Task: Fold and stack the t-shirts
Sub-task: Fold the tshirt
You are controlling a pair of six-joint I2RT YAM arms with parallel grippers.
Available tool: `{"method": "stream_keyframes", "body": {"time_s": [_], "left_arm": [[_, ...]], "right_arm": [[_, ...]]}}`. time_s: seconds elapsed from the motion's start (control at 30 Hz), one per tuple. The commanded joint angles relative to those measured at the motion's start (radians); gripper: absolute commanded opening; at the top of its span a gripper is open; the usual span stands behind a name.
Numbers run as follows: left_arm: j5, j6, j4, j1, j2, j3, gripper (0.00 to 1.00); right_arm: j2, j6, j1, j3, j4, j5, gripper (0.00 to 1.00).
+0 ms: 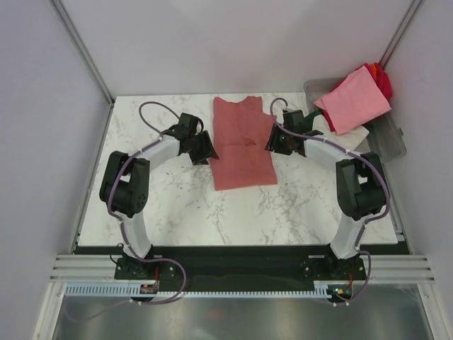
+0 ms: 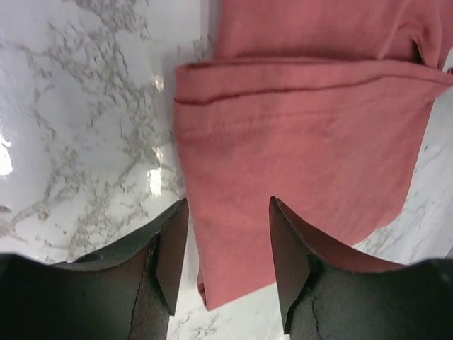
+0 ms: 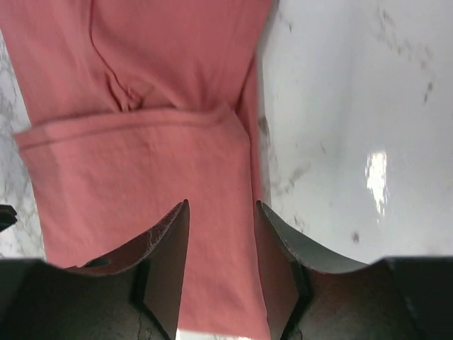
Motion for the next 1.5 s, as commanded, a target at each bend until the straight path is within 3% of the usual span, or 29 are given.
{"method": "stream_keyframes", "body": {"time_s": [0.0, 0.13, 0.33, 0.4, 0.53, 0.67, 0.7, 0.77, 1.47], "left_arm": [[-0.033, 0.013, -0.011, 0.019, 0.062, 0.073, 0.56], [-0.033, 0.016, -0.02, 0.027, 0.138, 0.144, 0.57], [-0.028, 0.021, -0.041, 0.03, 0.212, 0.22, 0.58], [-0.027, 0.024, -0.047, 0.028, 0.234, 0.245, 0.55], [-0.042, 0.029, -0.049, 0.03, 0.235, 0.256, 0.27], [-0.07, 0.041, -0.051, 0.031, 0.231, 0.254, 0.24], [-0.068, 0.042, -0.052, 0.03, 0.229, 0.254, 0.2], [-0.068, 0.039, -0.052, 0.03, 0.225, 0.253, 0.02], [-0.043, 0.093, -0.009, 0.03, 0.071, 0.222, 0.02]], "right_arm": [[0.095, -0.033, -0.005, 0.123, -0.05, 0.044, 0.49], [0.204, -0.058, -0.005, 0.249, -0.089, 0.067, 0.5], [0.274, -0.081, -0.005, 0.311, -0.105, 0.062, 0.49], [0.288, -0.081, -0.004, 0.318, -0.105, 0.052, 0.43], [0.294, -0.085, -0.004, 0.32, -0.102, 0.042, 0.24], [0.285, -0.087, -0.004, 0.311, -0.085, 0.016, 0.04], [0.281, -0.088, -0.005, 0.308, -0.085, 0.012, 0.0], [0.271, -0.087, -0.004, 0.303, -0.082, 0.012, 0.0], [0.089, -0.075, -0.013, 0.193, -0.07, 0.085, 0.0]]}}
